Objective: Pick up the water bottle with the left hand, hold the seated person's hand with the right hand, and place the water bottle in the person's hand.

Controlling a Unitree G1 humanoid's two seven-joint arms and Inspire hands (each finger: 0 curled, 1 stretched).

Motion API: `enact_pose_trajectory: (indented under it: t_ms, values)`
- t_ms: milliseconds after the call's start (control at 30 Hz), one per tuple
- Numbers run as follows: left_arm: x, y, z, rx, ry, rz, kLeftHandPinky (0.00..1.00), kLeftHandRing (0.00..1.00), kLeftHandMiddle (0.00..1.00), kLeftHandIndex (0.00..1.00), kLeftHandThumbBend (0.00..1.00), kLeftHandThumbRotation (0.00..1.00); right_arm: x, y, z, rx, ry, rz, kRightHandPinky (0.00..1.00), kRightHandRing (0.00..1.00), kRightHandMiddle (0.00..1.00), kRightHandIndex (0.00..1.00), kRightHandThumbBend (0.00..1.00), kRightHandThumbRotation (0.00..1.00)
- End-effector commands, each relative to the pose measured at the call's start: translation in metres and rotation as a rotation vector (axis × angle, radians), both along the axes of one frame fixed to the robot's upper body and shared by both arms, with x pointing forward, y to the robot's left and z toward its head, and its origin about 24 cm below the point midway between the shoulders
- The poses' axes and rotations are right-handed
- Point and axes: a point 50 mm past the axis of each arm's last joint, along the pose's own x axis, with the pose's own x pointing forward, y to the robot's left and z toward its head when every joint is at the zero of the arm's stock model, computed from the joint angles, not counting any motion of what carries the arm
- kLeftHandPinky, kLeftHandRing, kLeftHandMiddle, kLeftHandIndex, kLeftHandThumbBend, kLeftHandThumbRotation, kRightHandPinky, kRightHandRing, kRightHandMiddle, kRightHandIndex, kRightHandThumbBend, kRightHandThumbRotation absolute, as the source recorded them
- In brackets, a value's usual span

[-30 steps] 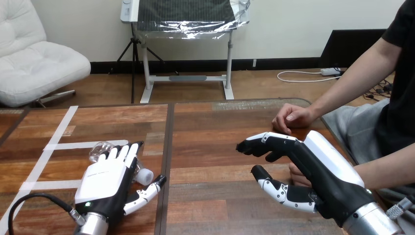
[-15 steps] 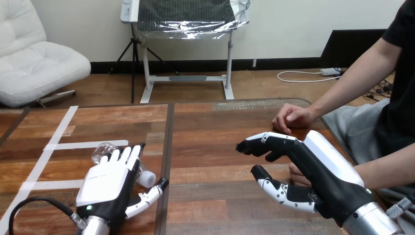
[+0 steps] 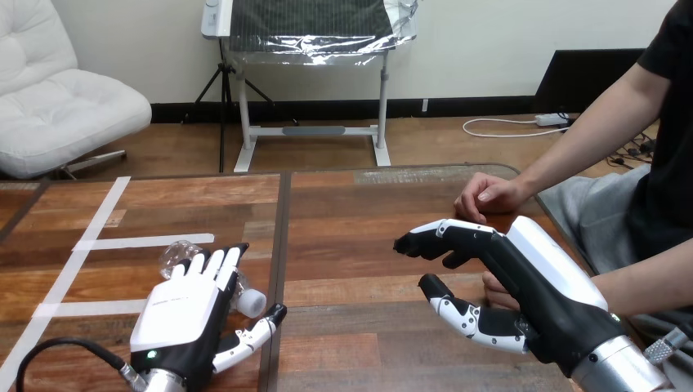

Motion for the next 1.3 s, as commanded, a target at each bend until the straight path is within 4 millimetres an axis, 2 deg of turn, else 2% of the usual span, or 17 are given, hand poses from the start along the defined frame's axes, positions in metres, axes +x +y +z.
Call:
enact_pose_trajectory:
  t_ms: [0,1033,1267]
  values:
    - [0.007,-0.003,0.013,0.009,-0.062,-0.024,1.00,1.00,1.00,1.00,0.49,1.00,0.010,0.007,0.017,0.014,-0.093,0.034,0.70,0.75,0.74,0.70,0.24,0.00]
    - [-0.004,-0.007,0.019,-0.006,-0.102,-0.040,0.98,1.00,1.00,1.00,0.48,1.00,0.010,0.007,0.017,0.013,-0.096,0.038,0.69,0.74,0.74,0.70,0.23,0.00]
    - [-0.003,-0.003,0.026,0.013,-0.137,-0.046,0.98,1.00,1.00,1.00,0.49,1.00,0.011,0.008,0.016,0.020,-0.096,0.041,0.69,0.74,0.74,0.70,0.23,0.00]
